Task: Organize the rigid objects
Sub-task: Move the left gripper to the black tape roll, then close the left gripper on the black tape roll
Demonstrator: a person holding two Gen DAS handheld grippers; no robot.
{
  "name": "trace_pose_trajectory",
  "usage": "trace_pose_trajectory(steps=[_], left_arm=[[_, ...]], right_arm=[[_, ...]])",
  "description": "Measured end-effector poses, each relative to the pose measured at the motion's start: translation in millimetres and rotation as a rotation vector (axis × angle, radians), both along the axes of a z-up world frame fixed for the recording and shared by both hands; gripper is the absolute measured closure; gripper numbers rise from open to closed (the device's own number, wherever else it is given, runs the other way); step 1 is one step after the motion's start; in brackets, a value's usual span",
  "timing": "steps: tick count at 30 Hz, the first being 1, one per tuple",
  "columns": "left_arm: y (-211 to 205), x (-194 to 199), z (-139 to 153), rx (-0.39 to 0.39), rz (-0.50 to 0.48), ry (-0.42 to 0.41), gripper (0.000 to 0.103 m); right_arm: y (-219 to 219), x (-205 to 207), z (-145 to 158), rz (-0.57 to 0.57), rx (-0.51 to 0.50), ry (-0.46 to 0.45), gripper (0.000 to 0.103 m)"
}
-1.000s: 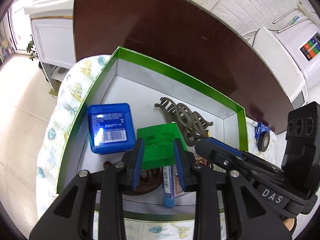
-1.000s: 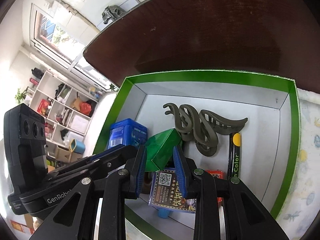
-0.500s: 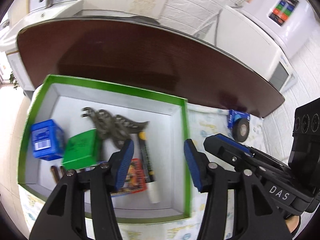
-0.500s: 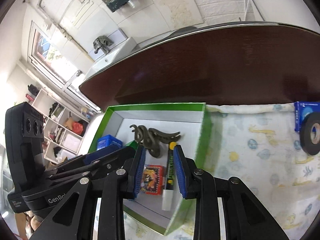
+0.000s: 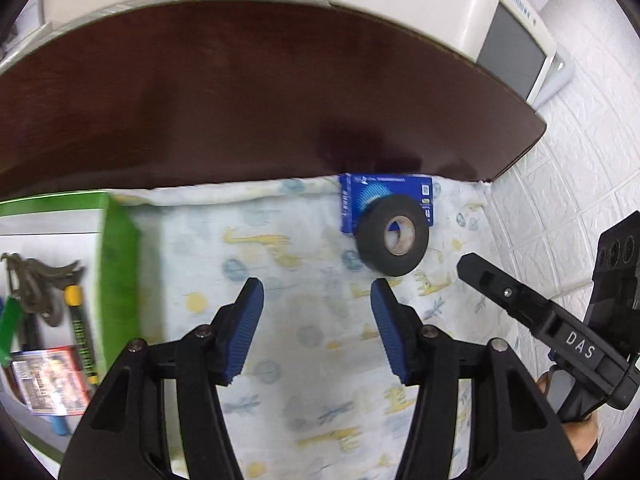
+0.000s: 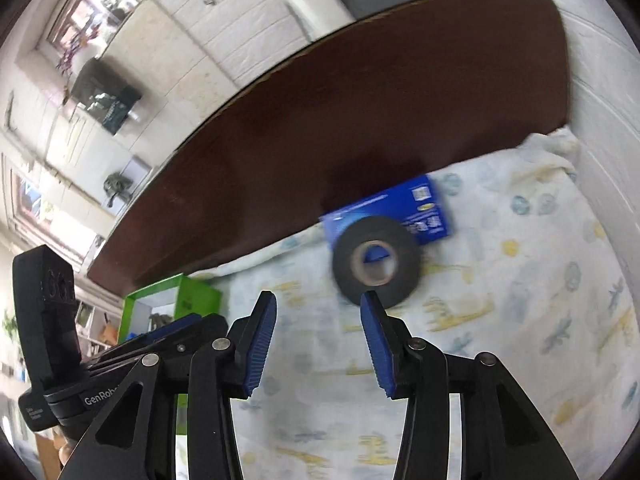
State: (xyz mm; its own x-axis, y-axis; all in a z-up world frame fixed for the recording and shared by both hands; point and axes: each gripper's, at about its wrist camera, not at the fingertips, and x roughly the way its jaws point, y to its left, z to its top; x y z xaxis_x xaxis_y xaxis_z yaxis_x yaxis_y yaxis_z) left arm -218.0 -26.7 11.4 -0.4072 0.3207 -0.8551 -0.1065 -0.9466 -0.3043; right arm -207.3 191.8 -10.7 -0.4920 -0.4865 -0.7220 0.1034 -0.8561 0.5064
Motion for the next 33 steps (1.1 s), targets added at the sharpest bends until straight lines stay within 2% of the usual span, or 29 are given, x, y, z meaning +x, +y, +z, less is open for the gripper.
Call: trace_pose_trajectory(steps=[4,8,10,12,20,23,25,33], left_arm=[[30.4,-20.4,-17.9,-0.018,-0.014,-0.034,0.054],[49.6,-38.7,-31.1,-0.037,-0.012,-0.059,0.062],[53.7,-46.6,-37.4,-0.048,0.000,-0.072,0.075],[55.7,-53.0,-41.5,-0.045,0.008,-0.078,0.078],[63.2,-62.4,-41.0,-0.009,-0.006,-0.069,0.080],[64.0,-62.1,-41.5,0.009,-0.015,-0.062,0.082],[67.0,-61.7,-42.9,0.002,-0.014,-0.054,0.082],[63.8,-51.5,-36.2,0.010,-0.036,-0.022,0.082]], right_arm=[[38.6,-13.9,-23.6,-0.068,-0.025,-0.048,0.057],[50.7,-28.8,-44.1,-0.080,-0.060,-0.082,0.057],[48.3,-35.4,-50.9,-0.068,-0.076,-0.098,0.057],[44.0,-41.5,-56.3,-0.056,-0.087,-0.113,0.057],[32.7,-55.4,-63.3,-0.029,-0.101,-0.118,0.057],[31.8,-57.6,-65.2,-0.028,-0.137,-0.124,0.066],[31.5,-56.6,-66.1,-0.034,-0.122,-0.132,0.072],[32.3,-41.6,-56.6,-0.052,-0.090,-0.121,0.073]])
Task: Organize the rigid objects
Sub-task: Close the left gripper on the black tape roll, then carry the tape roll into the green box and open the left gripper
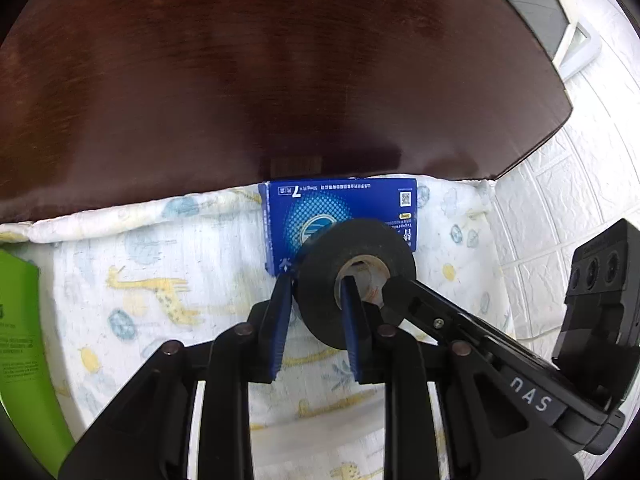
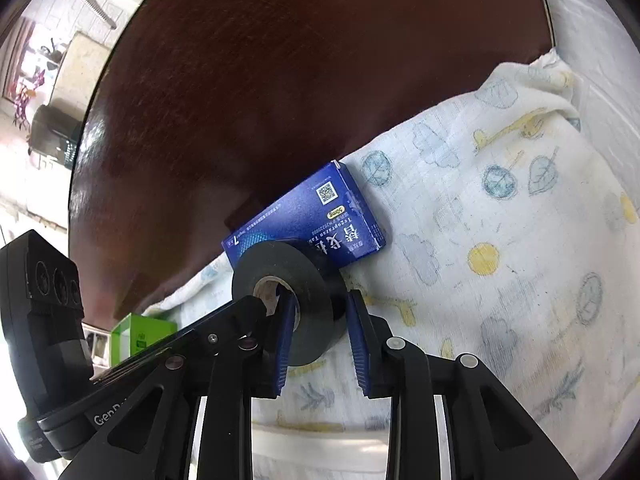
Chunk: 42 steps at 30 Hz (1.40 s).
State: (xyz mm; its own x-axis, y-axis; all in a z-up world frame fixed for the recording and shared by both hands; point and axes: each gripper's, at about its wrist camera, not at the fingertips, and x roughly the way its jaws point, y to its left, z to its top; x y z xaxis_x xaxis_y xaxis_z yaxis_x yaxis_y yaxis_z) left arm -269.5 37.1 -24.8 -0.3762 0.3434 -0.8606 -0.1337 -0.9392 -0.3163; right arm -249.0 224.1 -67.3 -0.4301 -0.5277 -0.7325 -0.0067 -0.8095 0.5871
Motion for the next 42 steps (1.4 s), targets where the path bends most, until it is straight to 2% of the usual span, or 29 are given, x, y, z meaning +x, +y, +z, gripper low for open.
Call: trace_pose_trajectory(steps=[6,12,19,24,34,38,42], left_arm=[[-21.8,17.9,29.7,-0.017,0.000,0.068,0.082],[-67.3,39.2,62.5,0.016,0.046,0.138,0.079],[-136.5,71.9,81.7,0.042,0.146,0.189,0.076],[-203.4,101.5,92.6,0.042,0.231,0.211,0.075],[-318.0,142.0,83.7,0.064,0.397,0.213,0.075],[-348.3,140.9,63.1,0.081,0.428,0.161,0.075],[-370.6,142.7,40.1,0.128,0.453,0.099,0.075]], right_arm=[[-15.9,18.4,25.2,0.038,-0.001,0.041,0.073],[-51.3,40.2,60.4,0.097,0.010,0.110,0.073],[-122.8,67.4,88.6,0.194,0.019,0.162,0.073],[-183.3,71.1,95.6,0.289,0.015,0.183,0.073],[-291.1,94.2,80.5,0.481,0.011,0.141,0.073],[-335.1,97.1,71.1,0.527,0.040,0.125,0.073],[-358.0,99.9,50.9,0.544,0.082,0.085,0.073]])
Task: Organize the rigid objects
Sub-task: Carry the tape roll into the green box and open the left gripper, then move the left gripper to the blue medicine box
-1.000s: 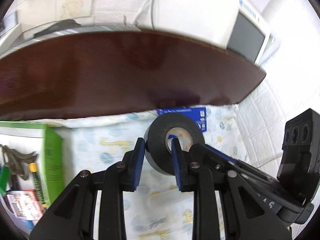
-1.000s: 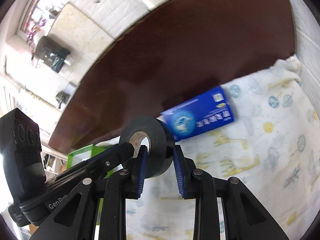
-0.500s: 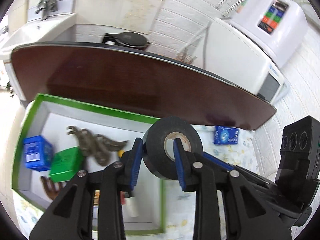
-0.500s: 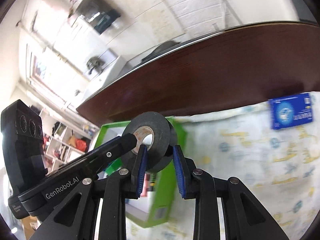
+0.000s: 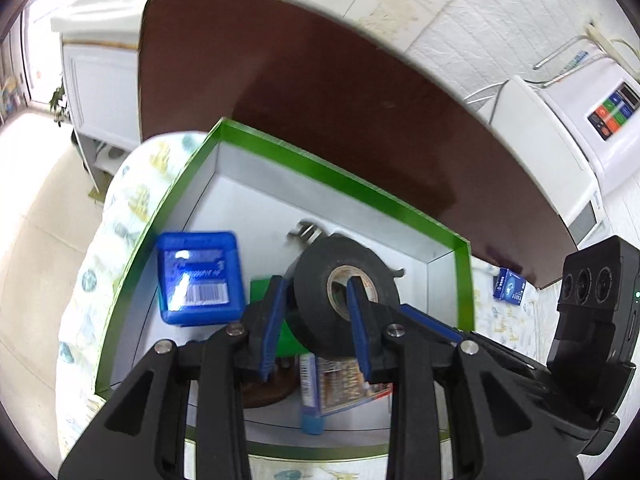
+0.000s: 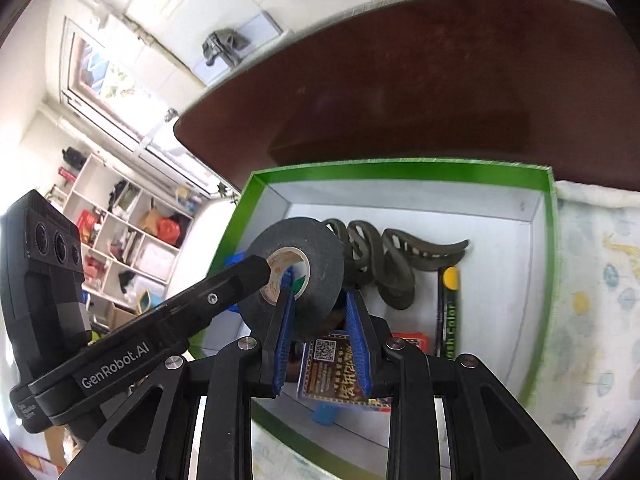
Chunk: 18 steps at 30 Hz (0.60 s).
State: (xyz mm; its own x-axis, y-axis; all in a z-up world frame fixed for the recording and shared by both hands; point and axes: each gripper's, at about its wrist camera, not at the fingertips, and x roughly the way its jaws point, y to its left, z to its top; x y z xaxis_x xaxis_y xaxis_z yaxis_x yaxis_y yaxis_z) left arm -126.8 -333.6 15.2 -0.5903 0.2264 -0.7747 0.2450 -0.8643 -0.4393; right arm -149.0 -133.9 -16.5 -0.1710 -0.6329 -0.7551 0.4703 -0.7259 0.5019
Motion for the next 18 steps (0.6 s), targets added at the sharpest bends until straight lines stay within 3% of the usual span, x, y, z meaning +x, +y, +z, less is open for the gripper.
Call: trace_pose_trajectory(steps=[4,8,14,18], left_arm=[[-4.0,-2.0,-5.1,0.027,-0.006,-0.006,0.075],[-0.7,-0.1,8.1,-0.002,0.002,0.033,0.075],[45.2,-10.3,29.1,-0.029,-0.079,0.071,0.072],[99.1,-26.2,32.5,-0.042,-0.163,0.070,0.055]], right_arm=[[-10.2,3.4,-9.9,0.002,0.021,-0.005,0.073],[-3.6,2.1,-1.8,0.006,0.007,0.009,0.073],[14.2,-4.9,19.4,-0.017,-0.001,0.073,0.073],[65.0,-13.6,28.9,-0.077,0.002,0.099,0.073]])
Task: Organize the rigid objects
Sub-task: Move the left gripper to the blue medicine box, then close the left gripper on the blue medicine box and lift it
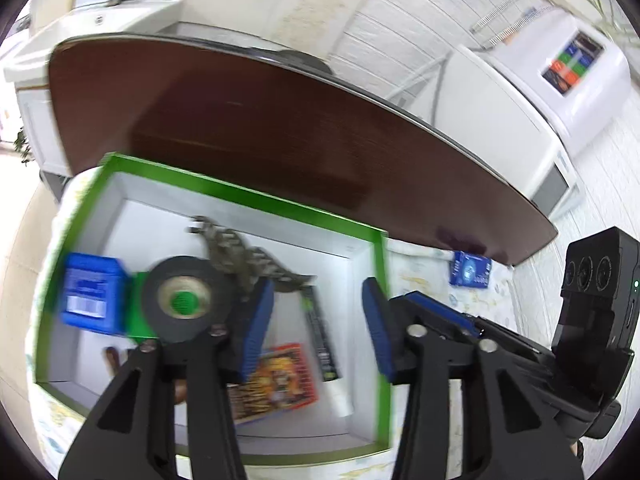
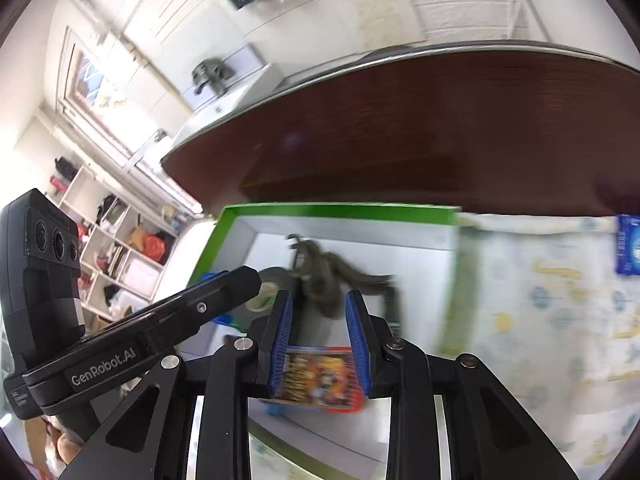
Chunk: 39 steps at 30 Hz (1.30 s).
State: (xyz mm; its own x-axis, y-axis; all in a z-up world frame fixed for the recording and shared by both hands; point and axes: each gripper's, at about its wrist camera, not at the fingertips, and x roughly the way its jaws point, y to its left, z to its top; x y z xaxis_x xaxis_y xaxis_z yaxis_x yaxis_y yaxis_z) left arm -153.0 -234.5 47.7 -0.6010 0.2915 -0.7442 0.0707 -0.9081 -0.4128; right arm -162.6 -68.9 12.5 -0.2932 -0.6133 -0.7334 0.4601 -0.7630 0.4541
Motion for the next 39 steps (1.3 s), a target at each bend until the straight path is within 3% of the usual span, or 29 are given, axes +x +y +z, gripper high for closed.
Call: trace_pose_trajectory(steps=[6,10,15,21,24,28,39], left_arm=[[94.1,-32.8,-11.3,-0.011,-0.120,-0.048,0.054],[160.5,-56.5,-26.6,-0.034,-0.181,-0.075,0.054],[218.2,-87.4,-48.3,-0.051,-0.212,-0.110,0.056],[247.3,-107.7,-56.0,-0.065,-0.222,-0.109,0.057],[252.1,-114.6,-58.8,-0.086,-0.217,-0.112,0.065],[251.2,-121.1,-65.3,-0.103,-0.202,-0.125,0.067],[252.0,-127.1,-74.5,-0.104,-0.228,-0.149,0.069]], right_arm=[[120.5,-25.9,-0.3,-0.174,0.014,0.003,0.072],[209.0,-44.8,-14.6,-0.316,0.089,0.005,0.058],[289.8,-64.9,-34.4,-0.422,0.098,-0.020,0.057],[310.1,-85.9,-52.8,-0.361,0.074,0.000,0.057],[308.7,-98.3,-56.1,-0.331,0.062,0.025,0.057],[304.0,-111.9,-60.0,-0.303,0.073,0.049,0.057],[296.2,-121.7,-79.5,-0.316,0.021,-0.020,0.057]])
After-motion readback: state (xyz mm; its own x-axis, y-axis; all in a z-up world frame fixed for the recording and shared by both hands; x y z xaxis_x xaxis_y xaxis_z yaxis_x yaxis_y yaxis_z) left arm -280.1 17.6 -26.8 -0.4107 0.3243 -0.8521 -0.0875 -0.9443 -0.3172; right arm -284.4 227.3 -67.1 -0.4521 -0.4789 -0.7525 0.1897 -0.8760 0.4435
